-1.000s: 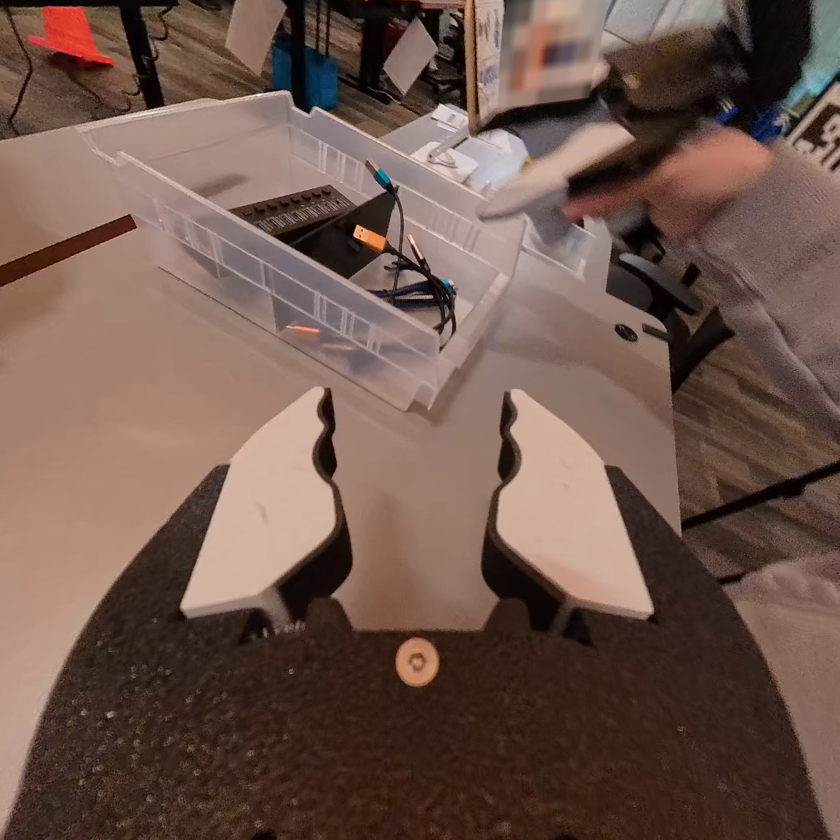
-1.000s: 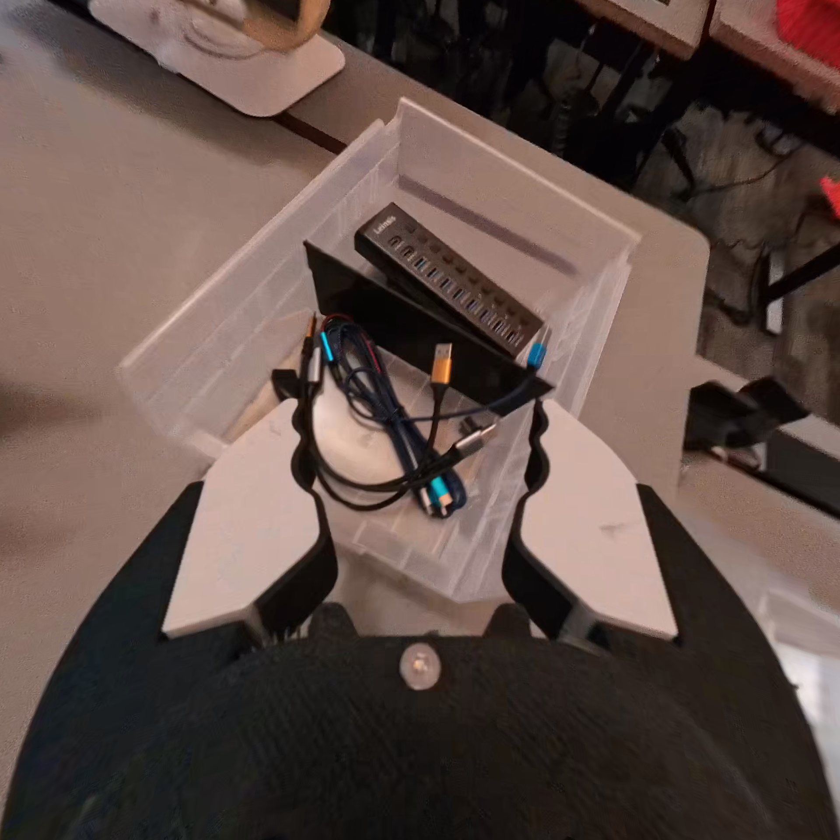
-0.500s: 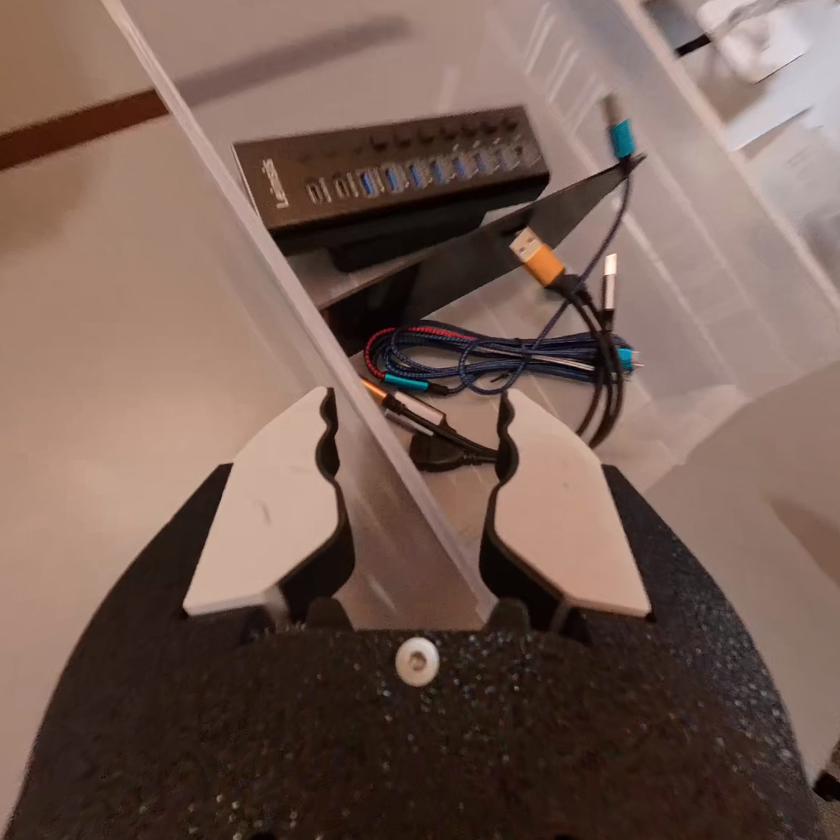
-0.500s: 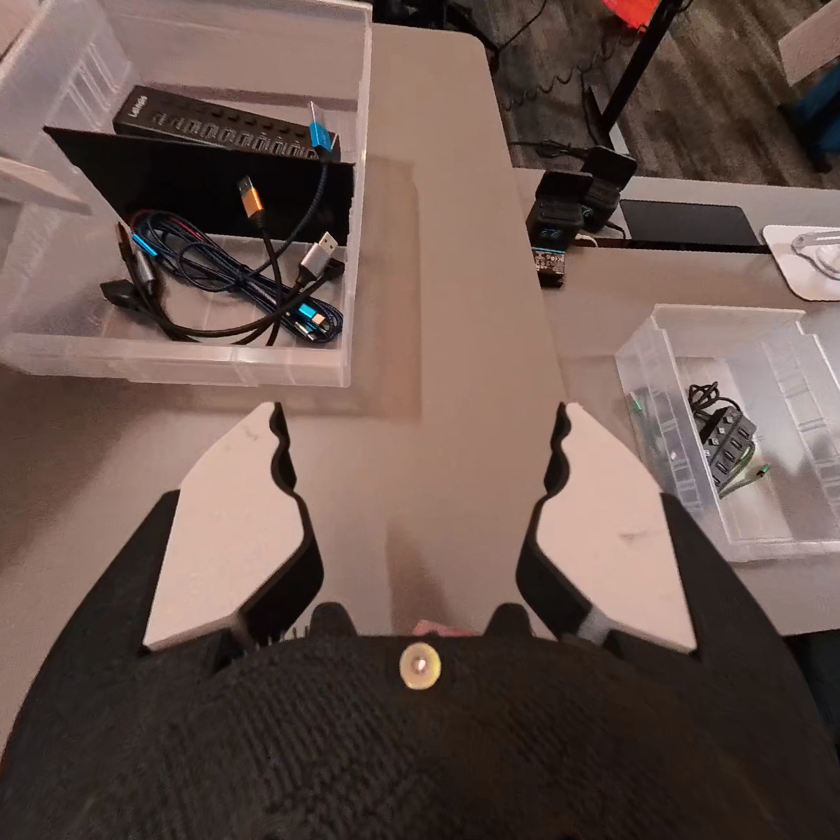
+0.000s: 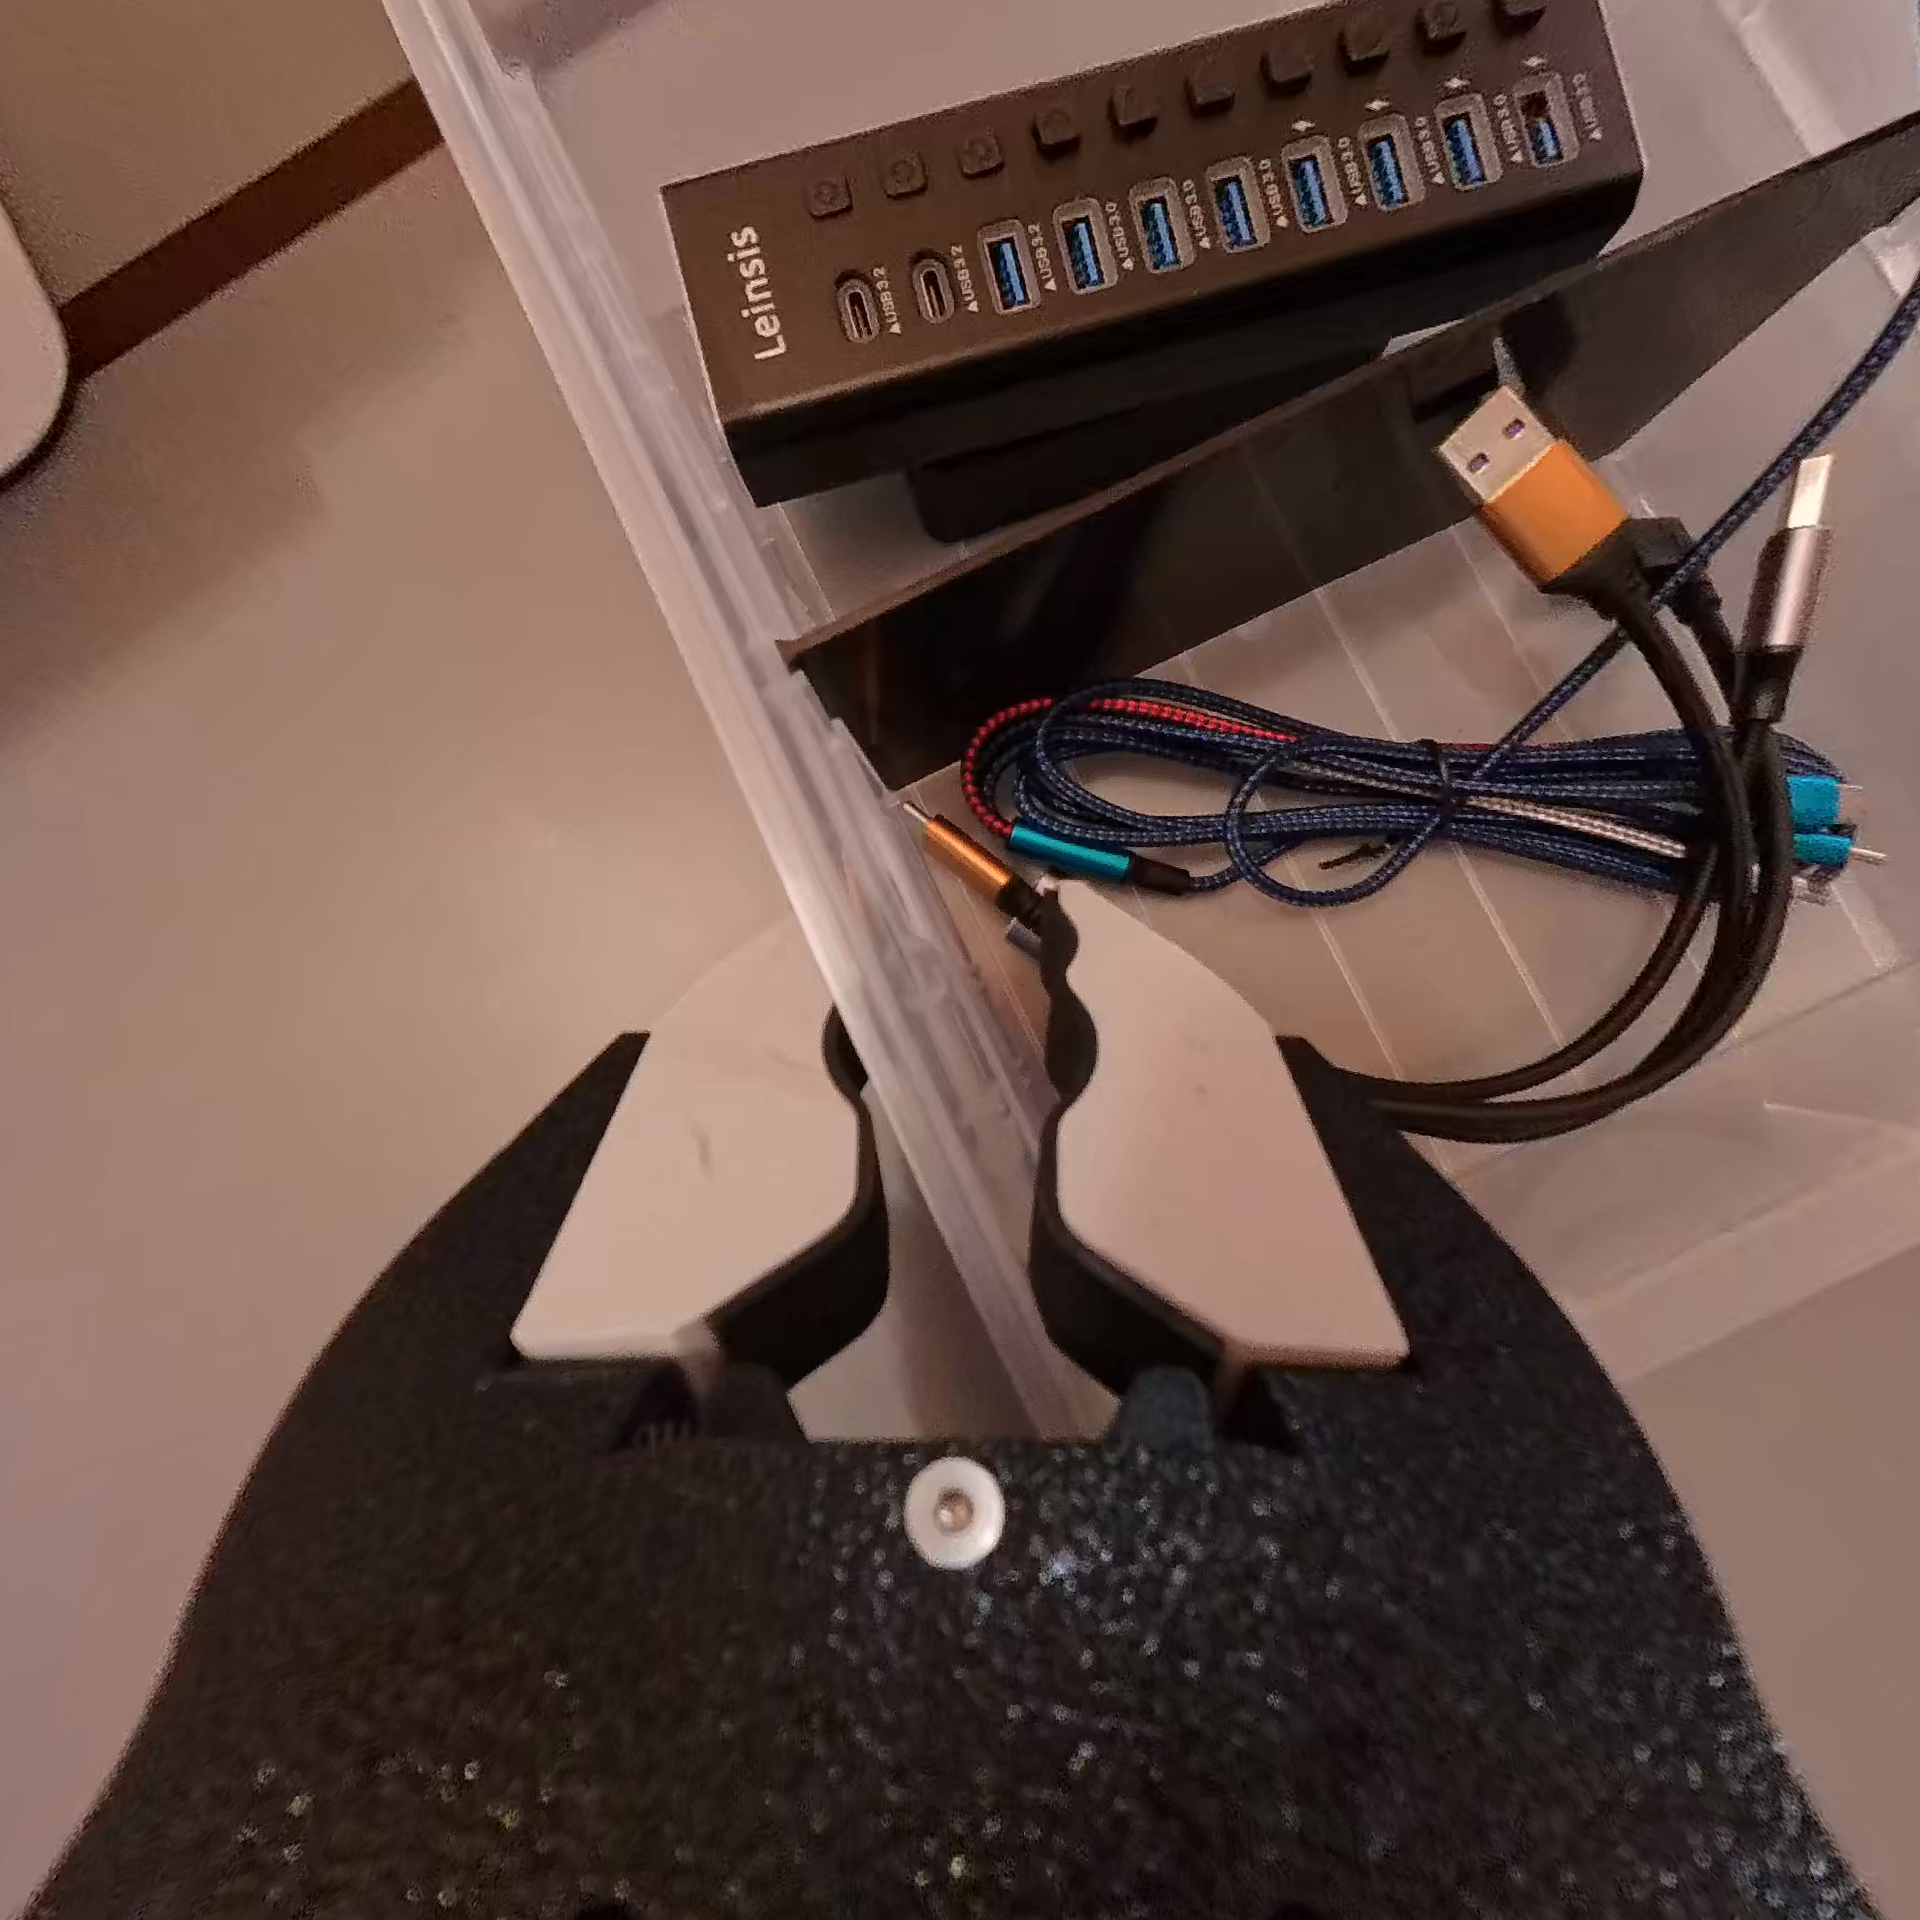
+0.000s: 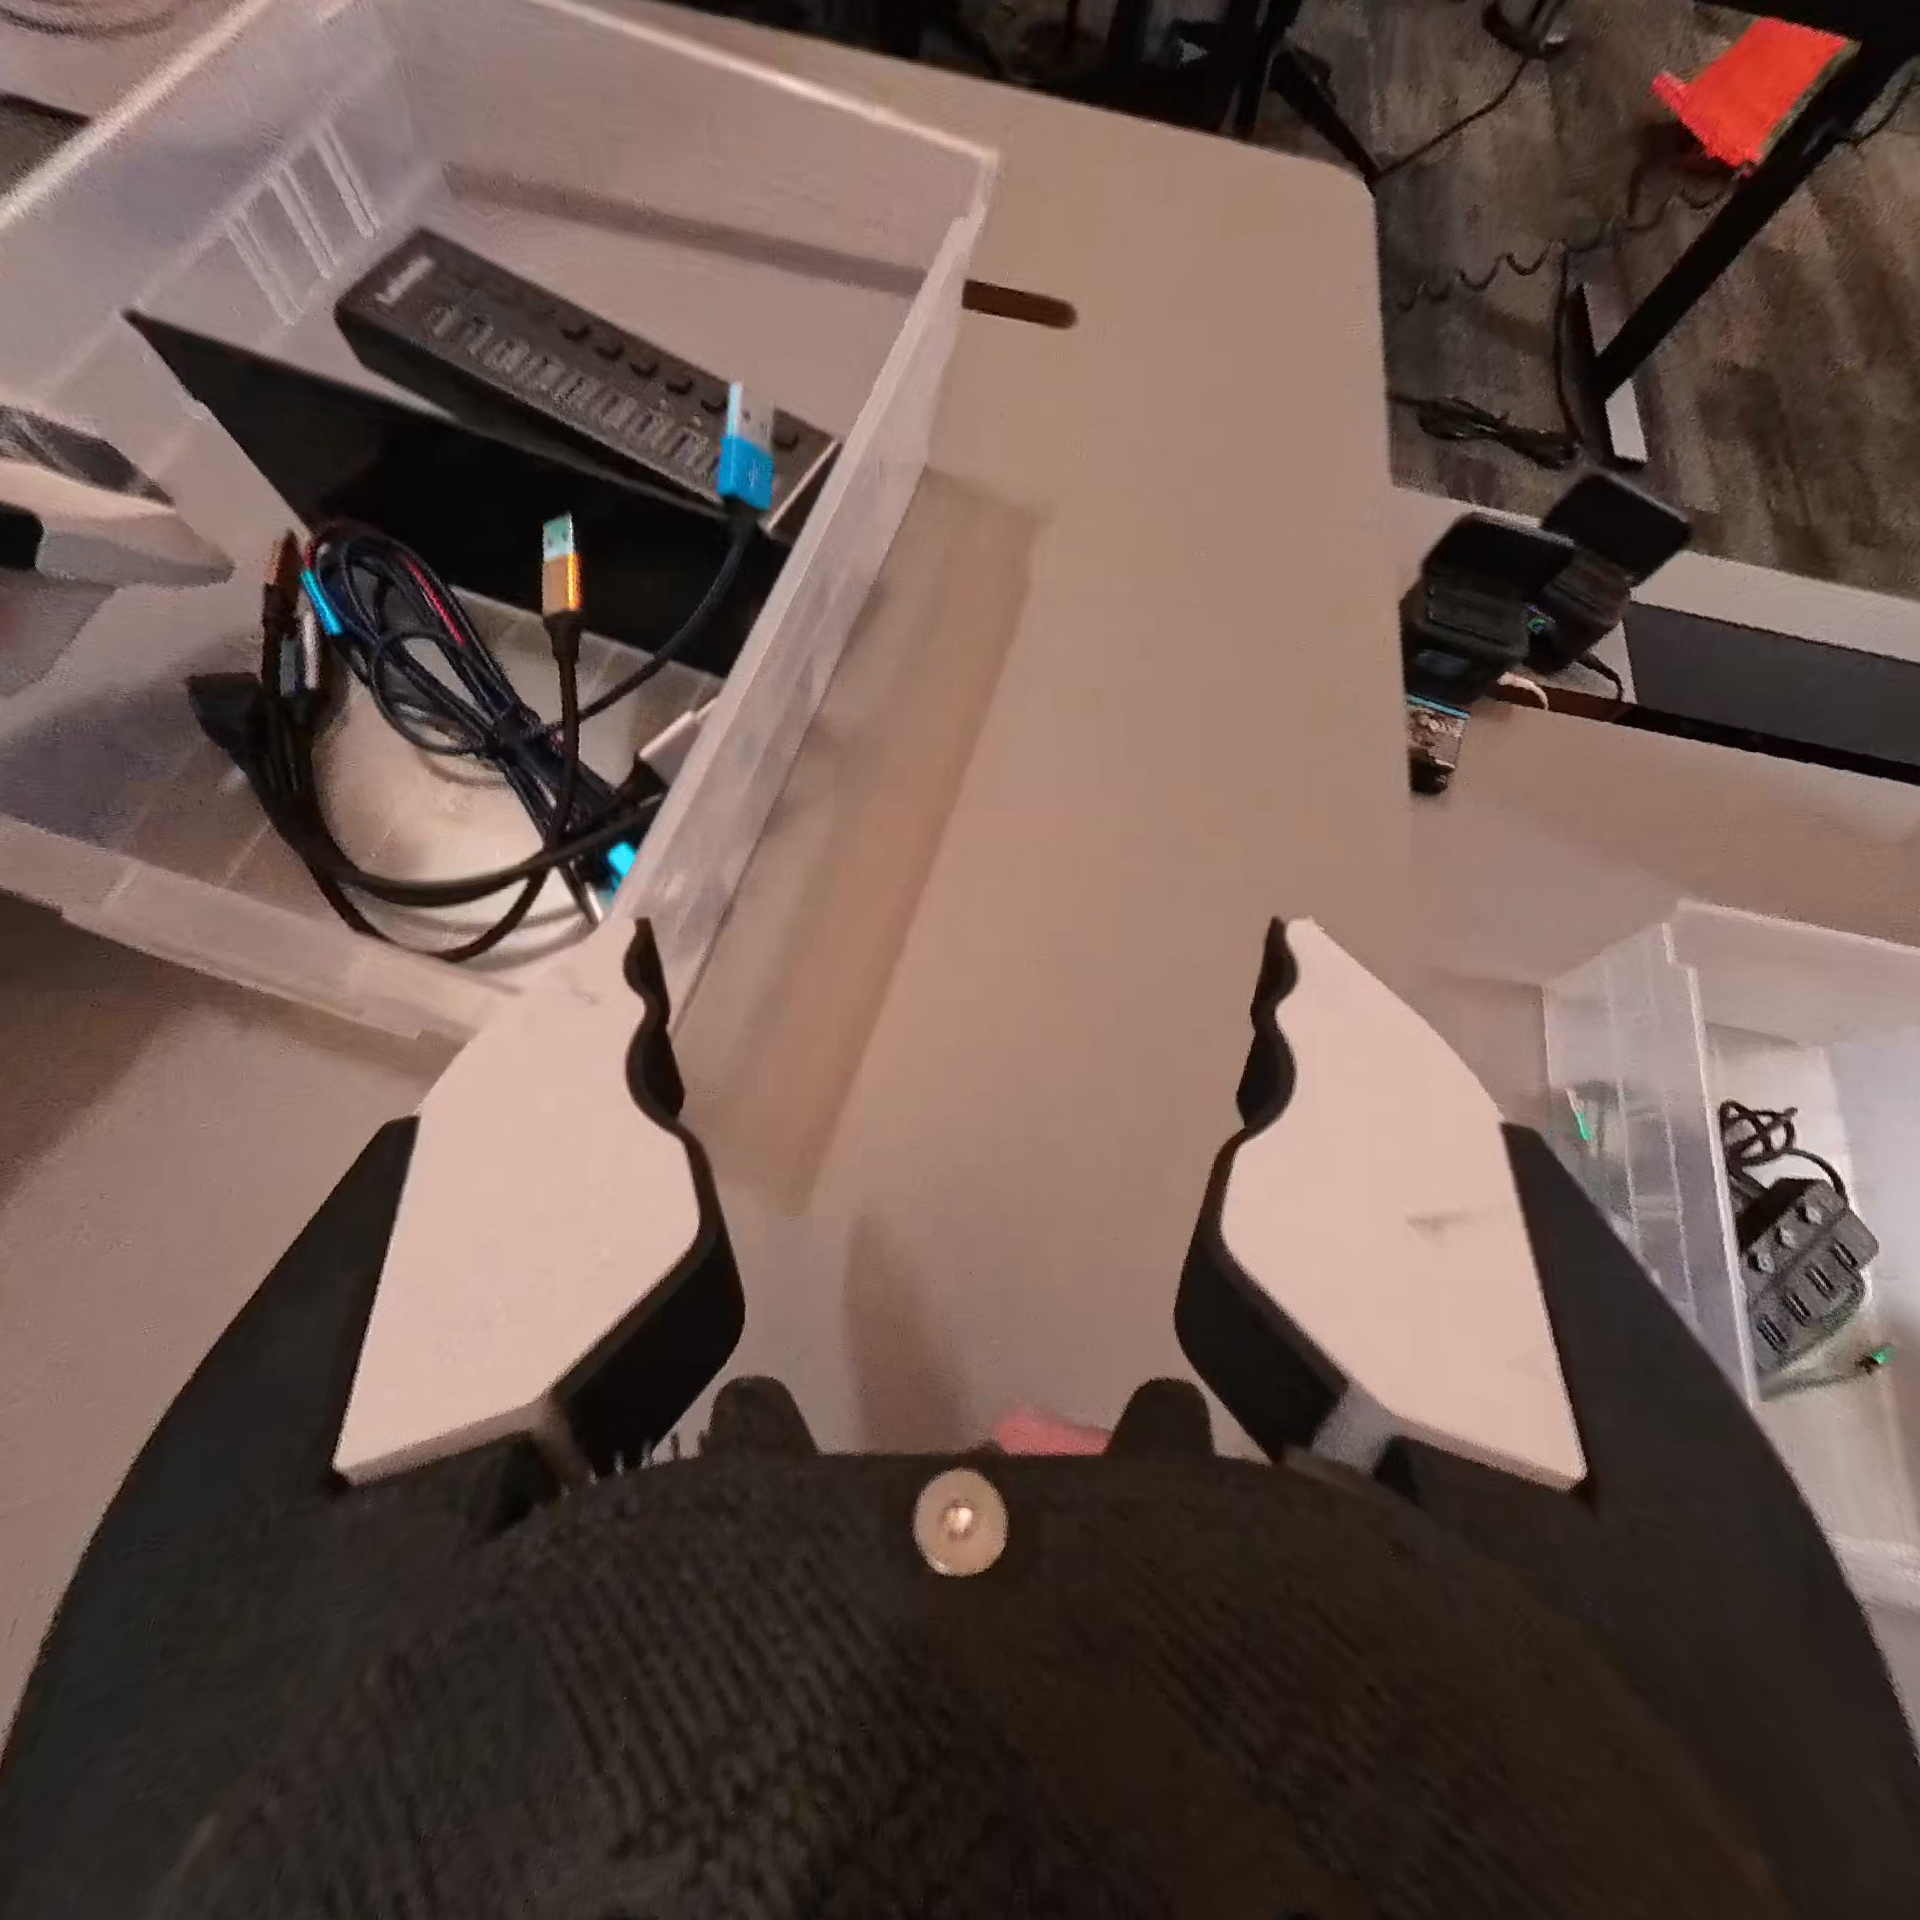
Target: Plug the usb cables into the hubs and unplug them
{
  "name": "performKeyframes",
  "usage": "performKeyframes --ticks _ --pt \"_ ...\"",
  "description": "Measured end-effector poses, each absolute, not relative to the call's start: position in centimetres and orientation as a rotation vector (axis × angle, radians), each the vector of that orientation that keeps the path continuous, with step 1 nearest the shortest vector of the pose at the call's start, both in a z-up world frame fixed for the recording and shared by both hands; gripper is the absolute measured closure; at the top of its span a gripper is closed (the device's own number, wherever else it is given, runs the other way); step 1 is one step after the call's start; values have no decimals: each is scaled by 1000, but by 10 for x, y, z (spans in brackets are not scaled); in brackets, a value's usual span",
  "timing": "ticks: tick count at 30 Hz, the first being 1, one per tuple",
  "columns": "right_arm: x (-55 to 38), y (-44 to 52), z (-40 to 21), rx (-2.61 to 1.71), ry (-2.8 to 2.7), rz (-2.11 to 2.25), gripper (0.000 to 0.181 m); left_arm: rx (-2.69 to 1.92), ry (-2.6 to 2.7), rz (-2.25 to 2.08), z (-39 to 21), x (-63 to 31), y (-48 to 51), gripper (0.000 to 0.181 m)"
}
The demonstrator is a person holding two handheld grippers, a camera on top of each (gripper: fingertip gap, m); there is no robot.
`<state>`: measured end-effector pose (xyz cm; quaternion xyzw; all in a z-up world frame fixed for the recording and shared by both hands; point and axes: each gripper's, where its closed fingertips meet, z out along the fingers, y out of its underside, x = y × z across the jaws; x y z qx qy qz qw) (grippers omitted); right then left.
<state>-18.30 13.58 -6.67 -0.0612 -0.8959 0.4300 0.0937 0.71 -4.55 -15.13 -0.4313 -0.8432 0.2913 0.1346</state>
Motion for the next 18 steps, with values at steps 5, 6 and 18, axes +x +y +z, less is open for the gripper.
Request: performKeyframes --ticks 5,6,18 --pt "-123 83 -25 -21 -2742 1516 78 -1268 -2444 835 -151 86 -25 154" --pt "-102 67 -16 40 -2771 1568 78 -1252 -2448 837 -151 103 -19 154" --pt "256 -137 14 489 -3599 1411 88 -1020 -2612 982 -147 259 26 144"
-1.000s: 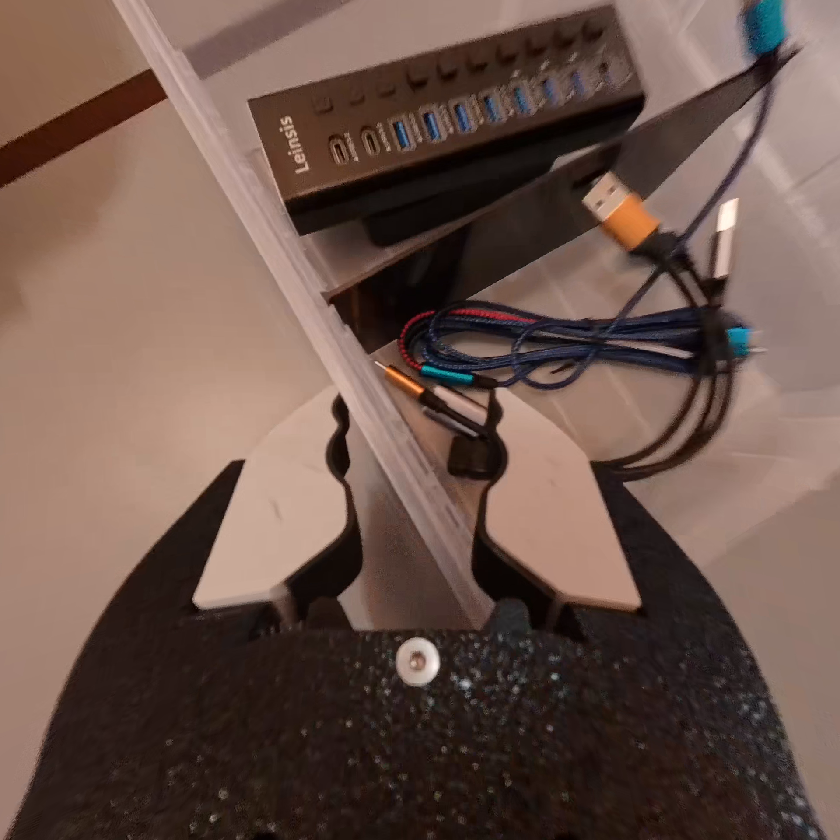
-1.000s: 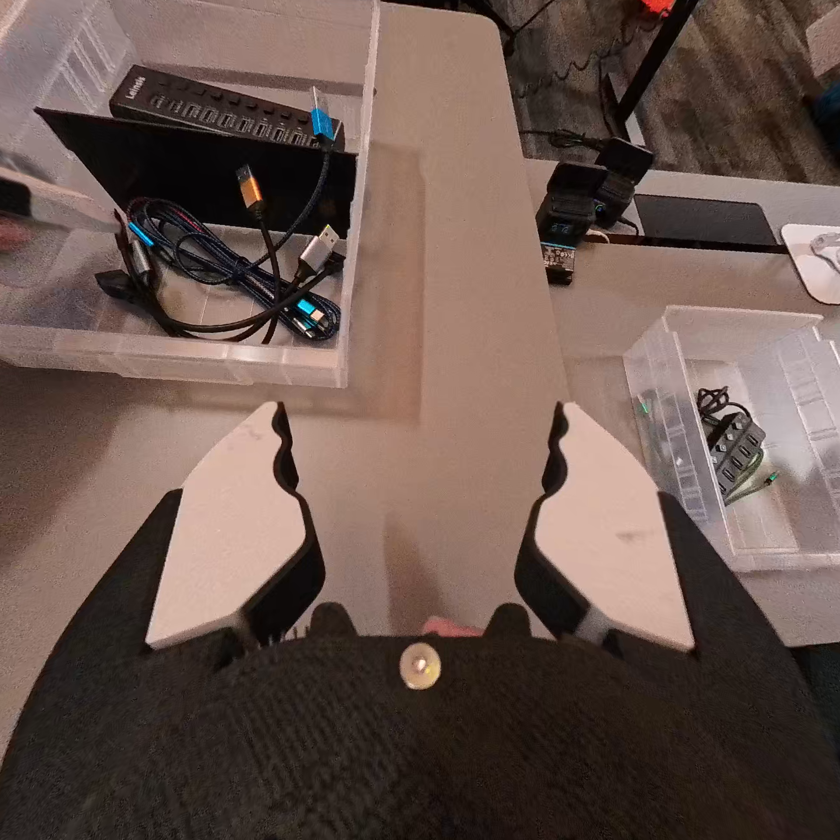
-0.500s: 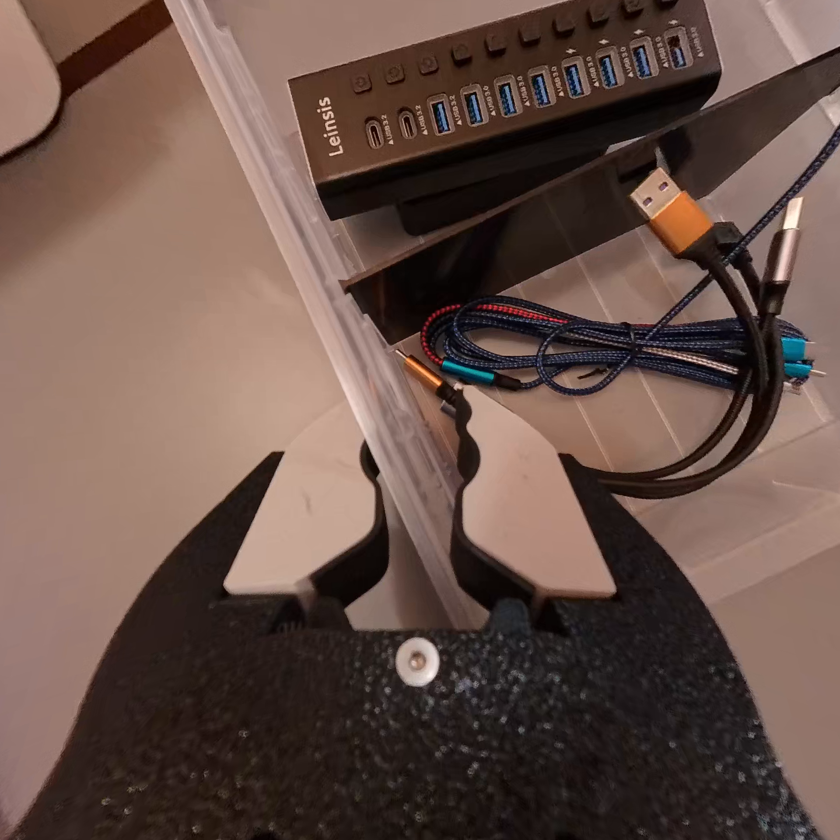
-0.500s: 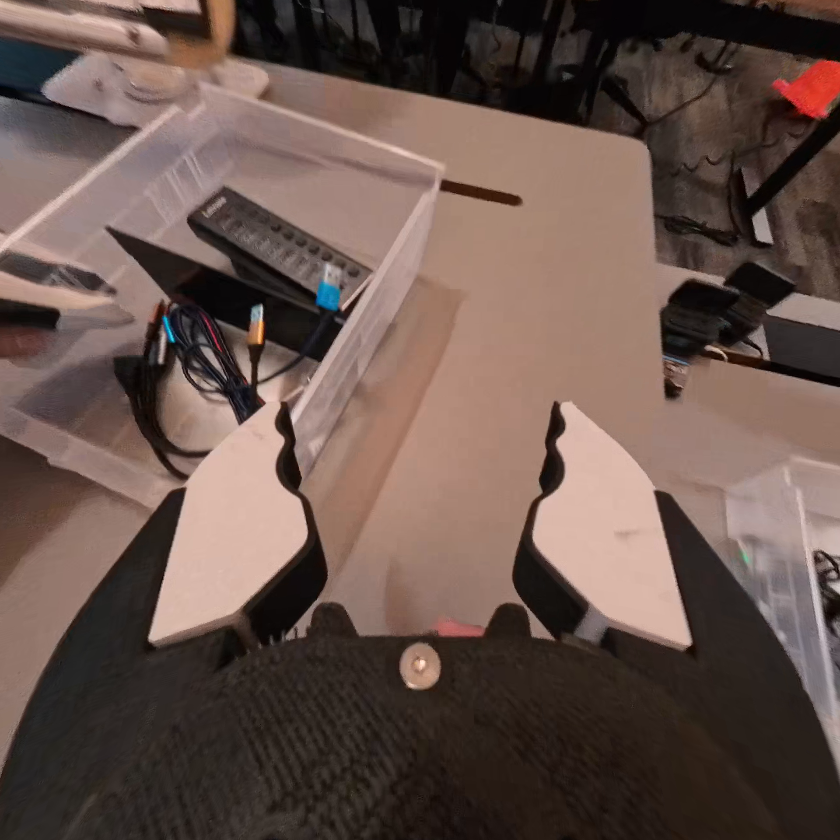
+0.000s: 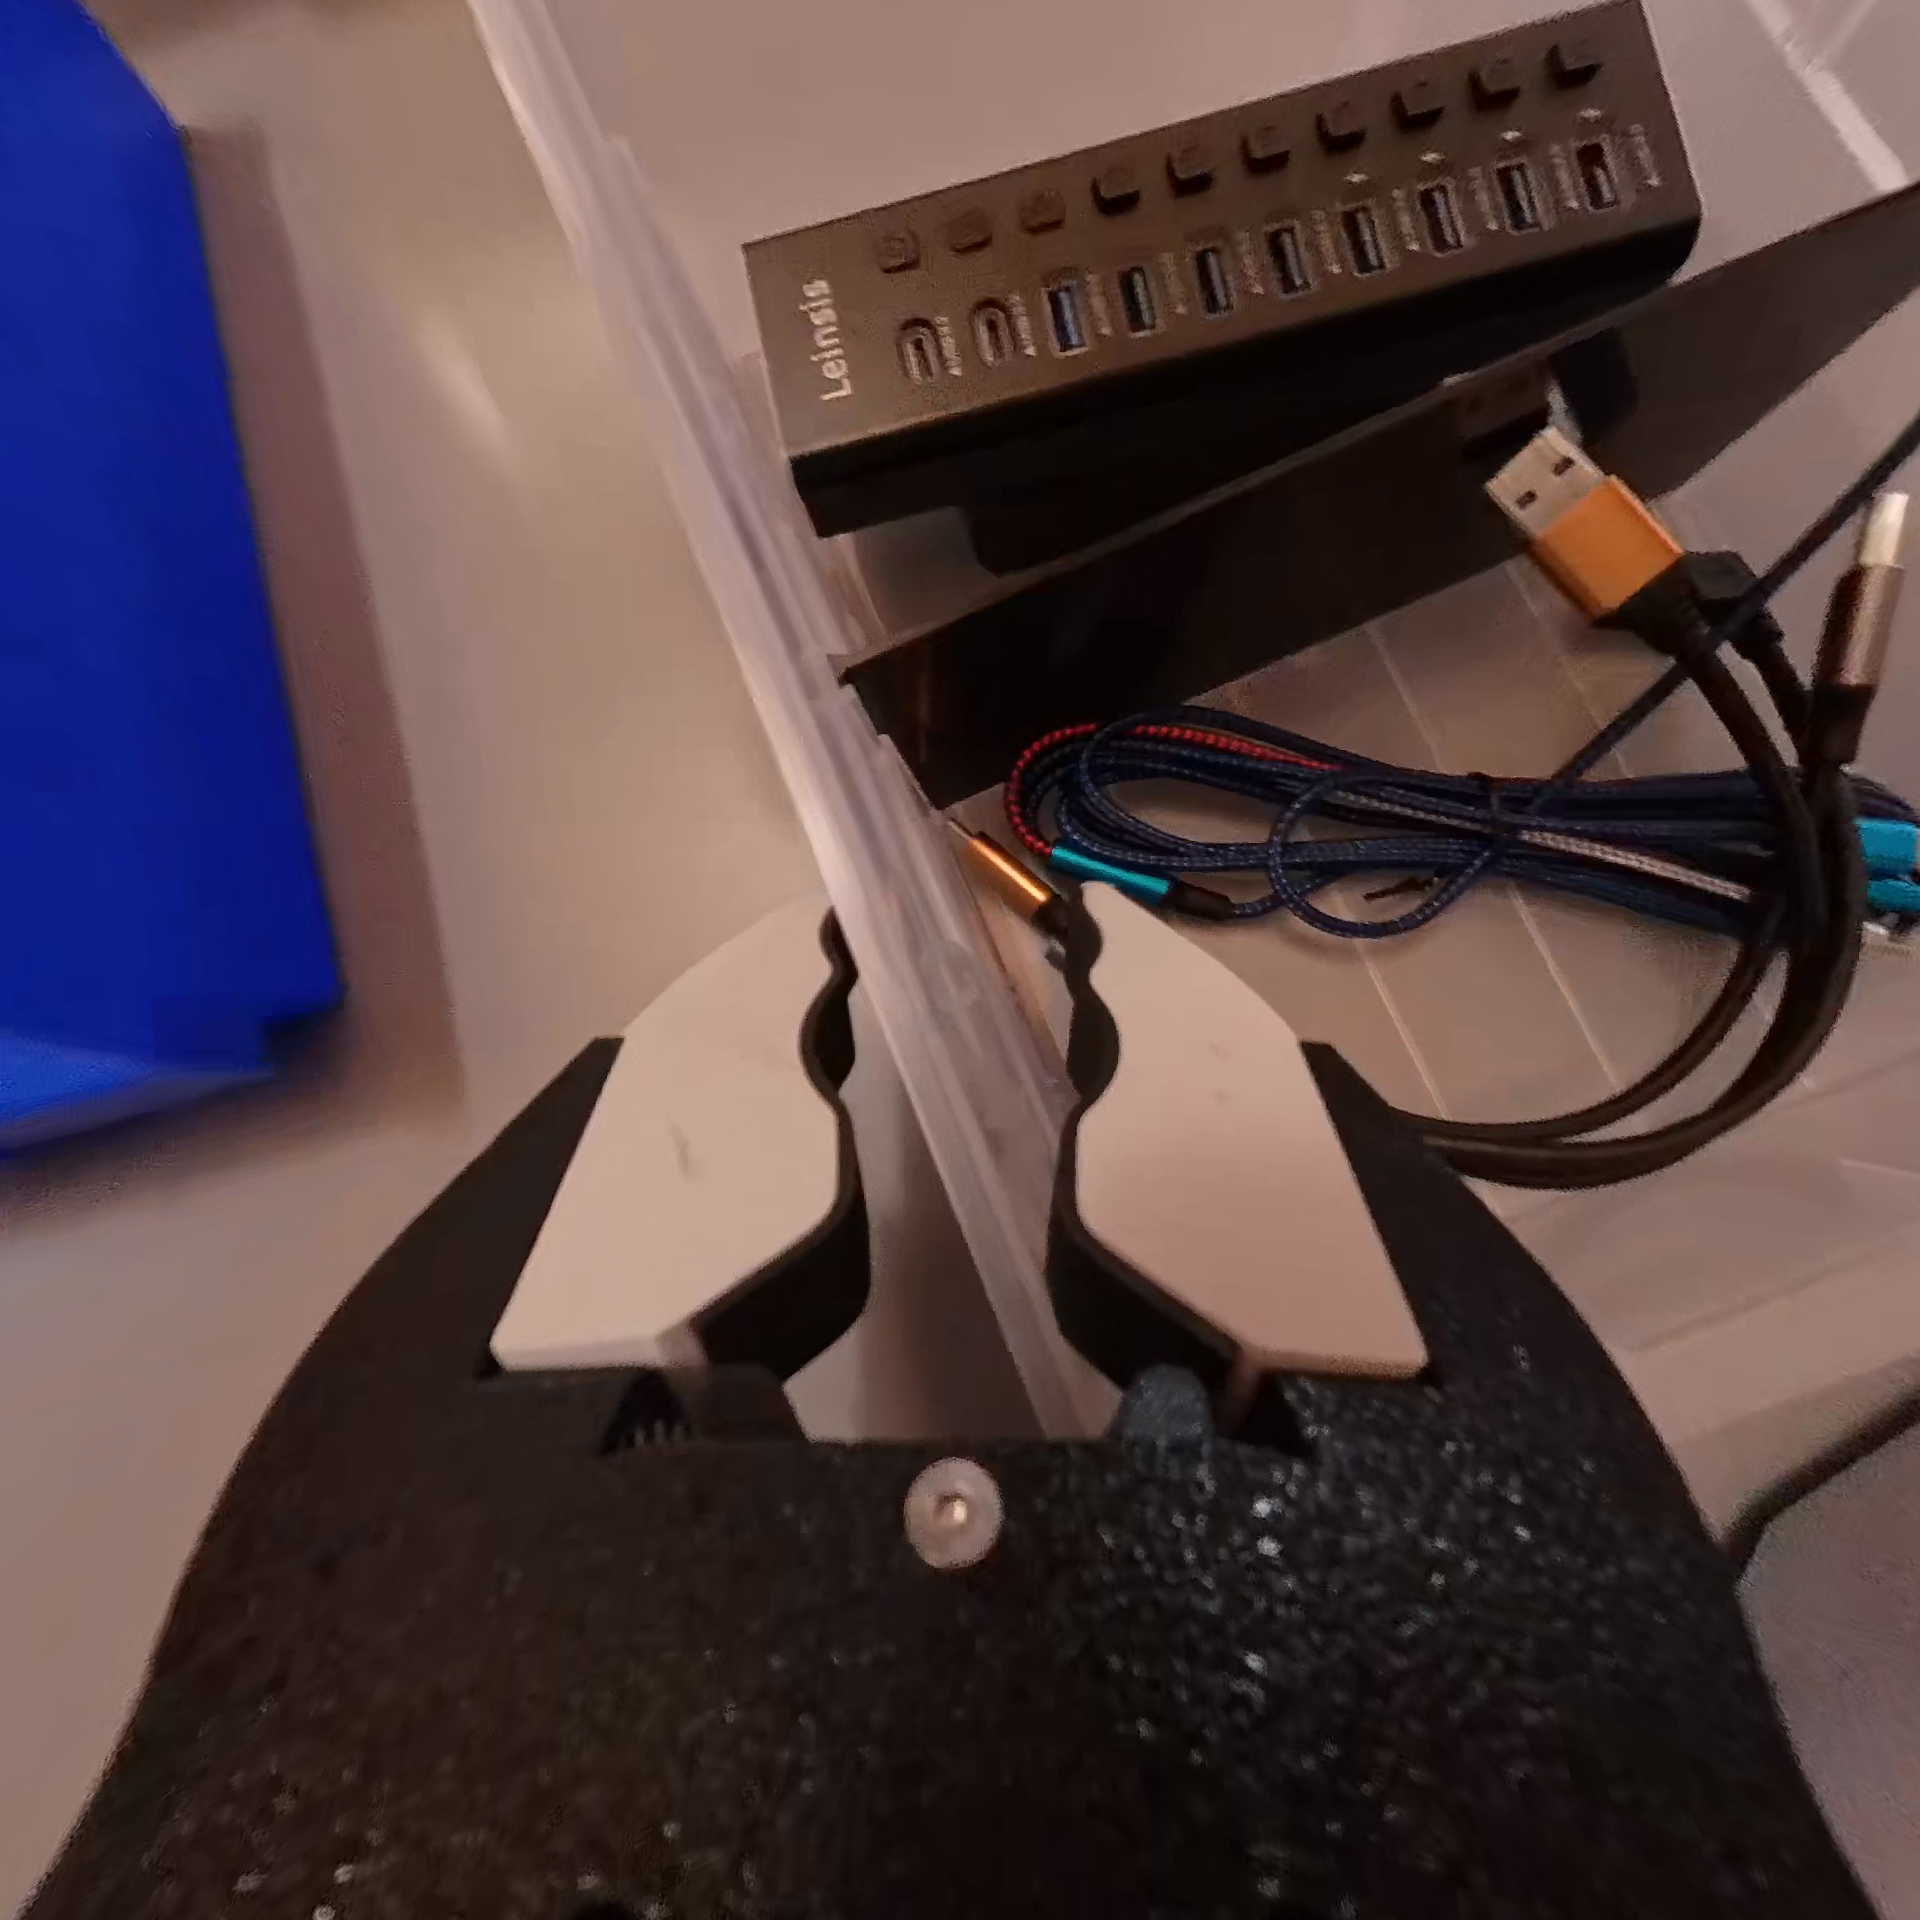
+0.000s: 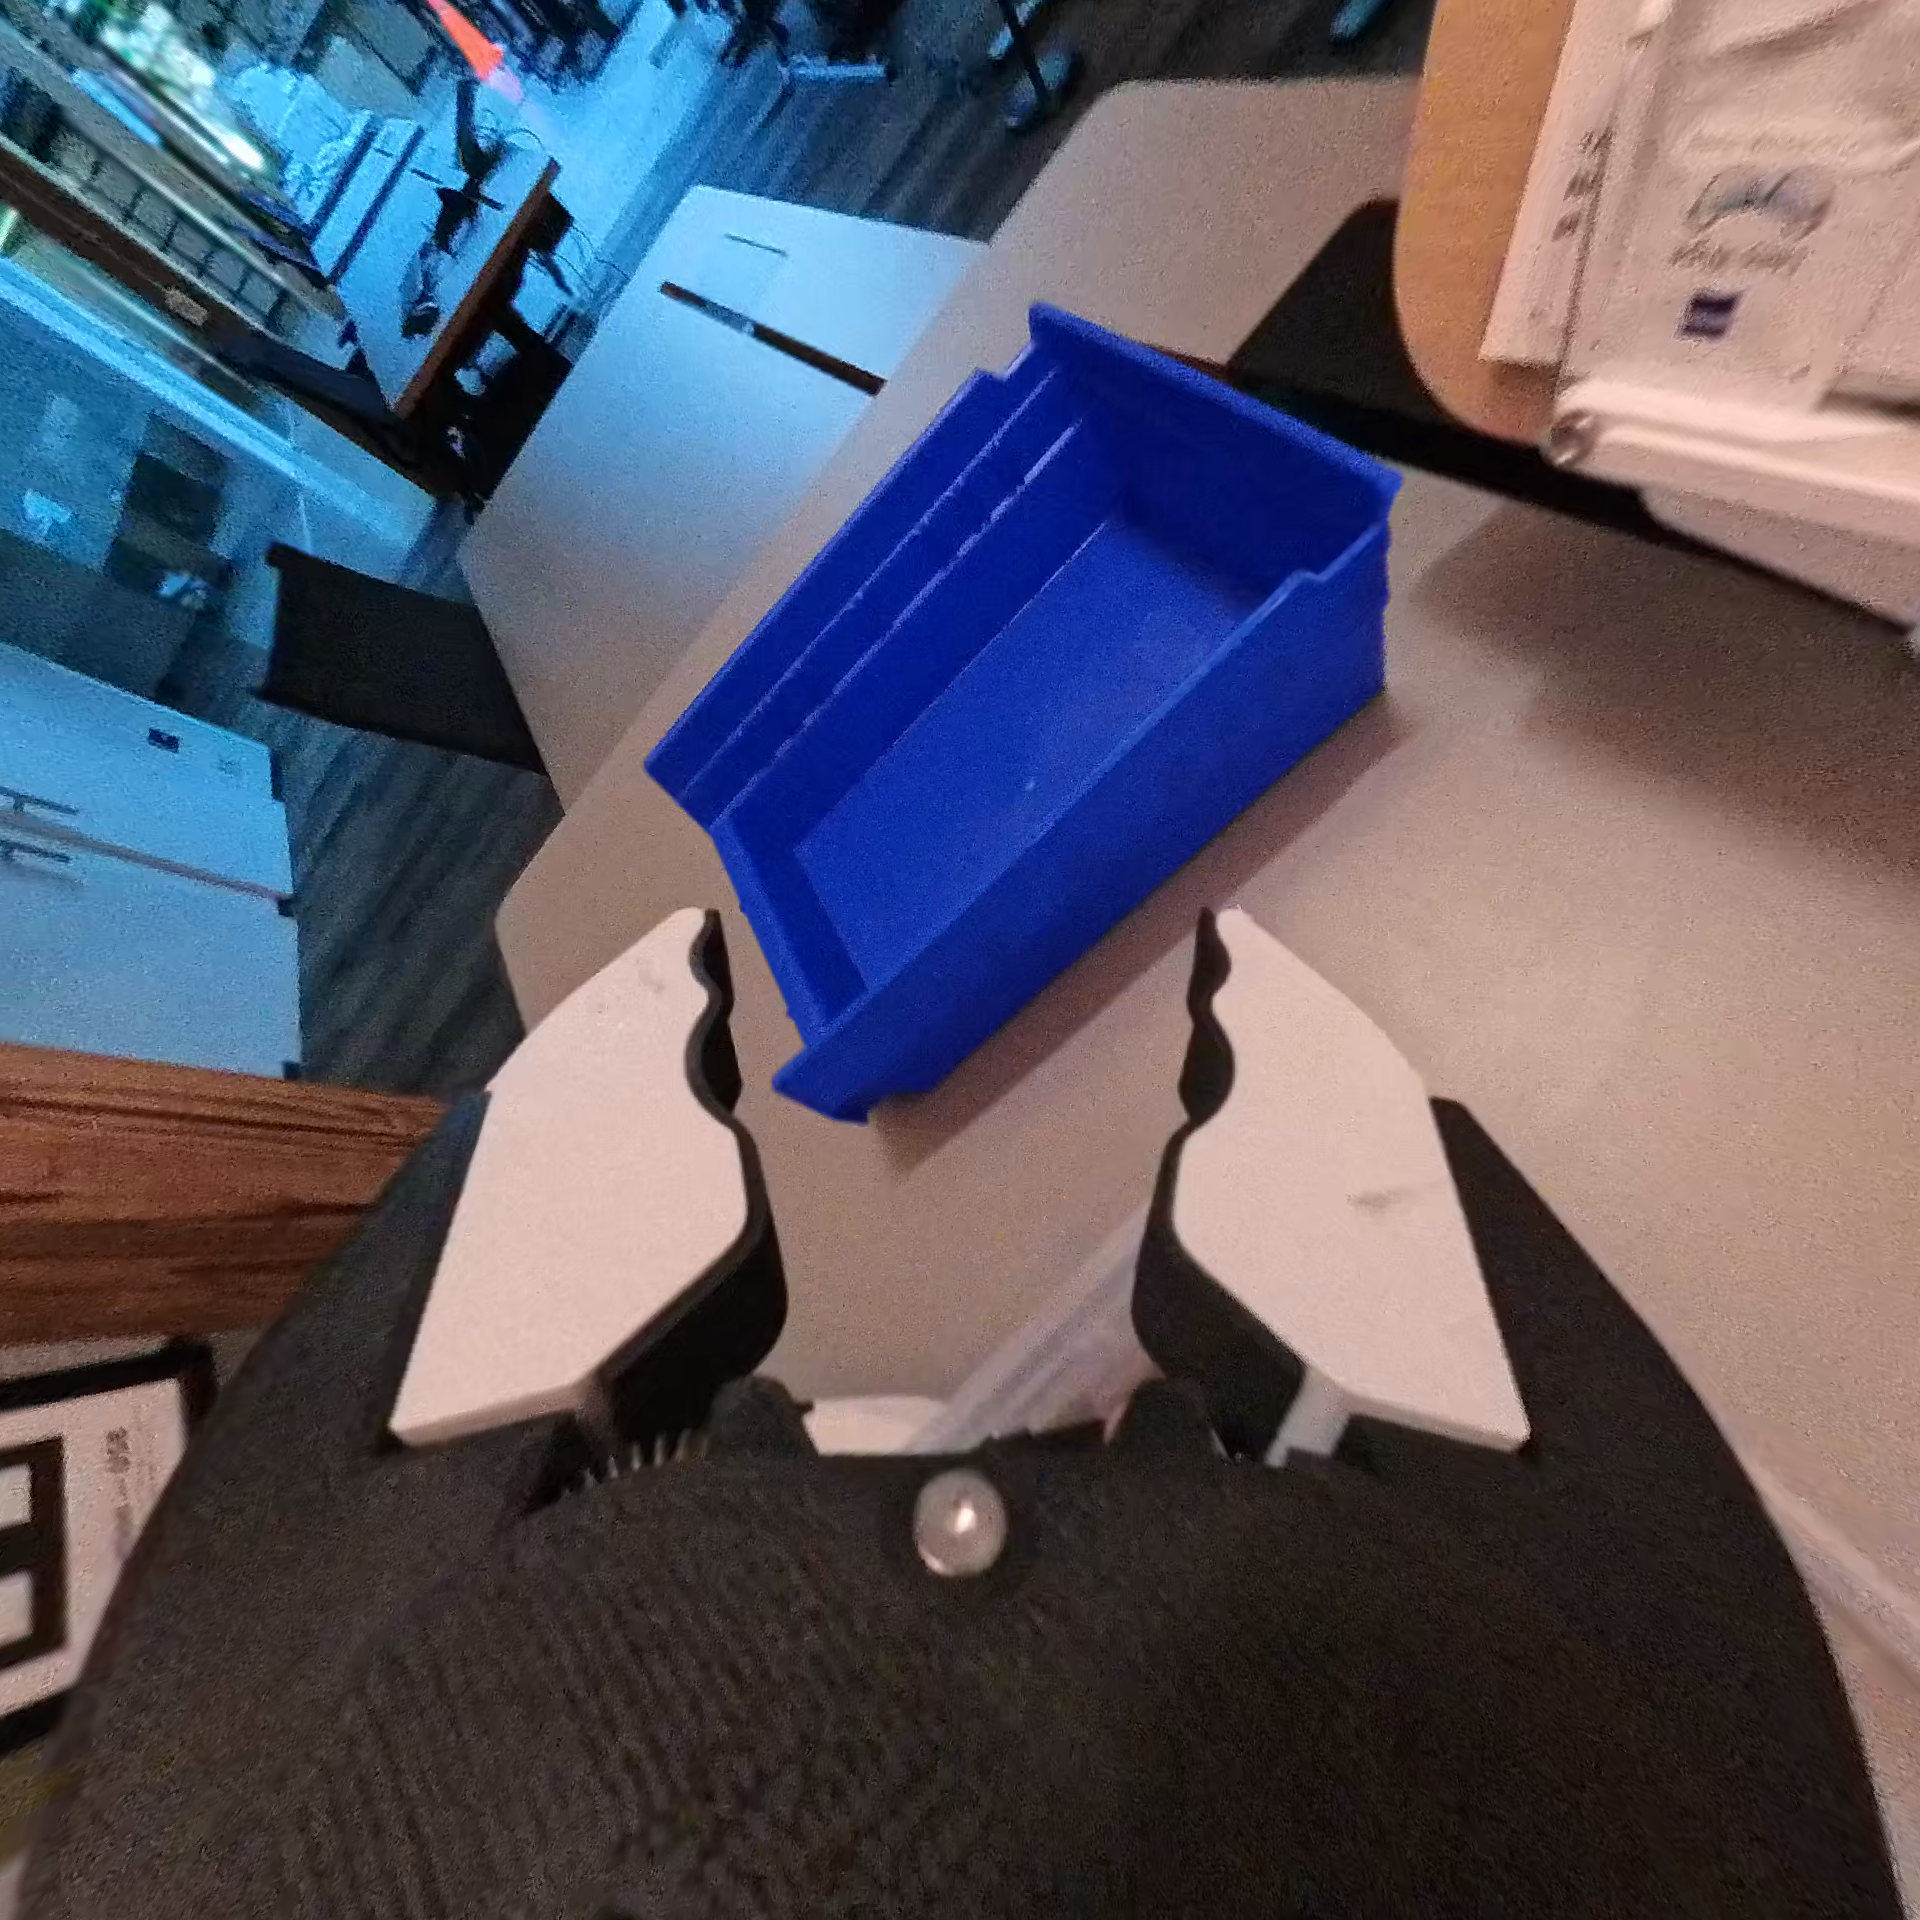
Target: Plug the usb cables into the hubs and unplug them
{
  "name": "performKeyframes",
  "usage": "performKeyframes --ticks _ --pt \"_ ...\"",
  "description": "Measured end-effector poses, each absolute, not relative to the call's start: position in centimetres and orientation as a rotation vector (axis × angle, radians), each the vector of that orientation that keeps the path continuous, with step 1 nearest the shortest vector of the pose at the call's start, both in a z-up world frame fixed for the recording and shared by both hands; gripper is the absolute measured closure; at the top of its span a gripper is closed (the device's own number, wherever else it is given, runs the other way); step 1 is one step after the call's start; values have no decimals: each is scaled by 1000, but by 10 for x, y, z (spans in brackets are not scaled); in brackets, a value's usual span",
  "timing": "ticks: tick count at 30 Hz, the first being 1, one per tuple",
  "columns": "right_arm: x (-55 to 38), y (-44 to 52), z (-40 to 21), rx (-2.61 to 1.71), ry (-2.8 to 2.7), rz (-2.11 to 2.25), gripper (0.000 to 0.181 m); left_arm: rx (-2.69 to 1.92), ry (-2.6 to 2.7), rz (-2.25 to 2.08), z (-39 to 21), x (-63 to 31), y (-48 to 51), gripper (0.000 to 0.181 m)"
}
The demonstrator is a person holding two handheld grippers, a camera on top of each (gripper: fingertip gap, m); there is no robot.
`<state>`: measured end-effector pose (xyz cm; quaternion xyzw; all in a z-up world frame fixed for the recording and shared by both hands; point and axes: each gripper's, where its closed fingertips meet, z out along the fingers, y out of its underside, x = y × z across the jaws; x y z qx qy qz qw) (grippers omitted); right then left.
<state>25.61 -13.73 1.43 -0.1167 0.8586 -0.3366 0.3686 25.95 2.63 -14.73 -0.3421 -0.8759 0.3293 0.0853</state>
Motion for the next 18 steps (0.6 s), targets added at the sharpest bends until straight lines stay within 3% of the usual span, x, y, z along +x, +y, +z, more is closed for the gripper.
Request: performKeyframes --ticks 4,6,10,11,18 --pt "324 -184 -40 -83 2316 -617 95 -1011 -2635 1031 -146 288 20 138" --pt "342 -202 -58 -29 2359 -611 110 -1015 -2615 1040 -145 295 21 140" --pt "347 -226 -91 -72 2535 -654 165 -1039 -2562 1036 -145 303 23 142" --pt "340 -238 -93 -58 2570 -730 171 -1047 -2550 1038 -145 305 23 143" --pt "313 -248 -69 122 2534 -727 117 -1050 -2469 1019 -144 323 22 142"
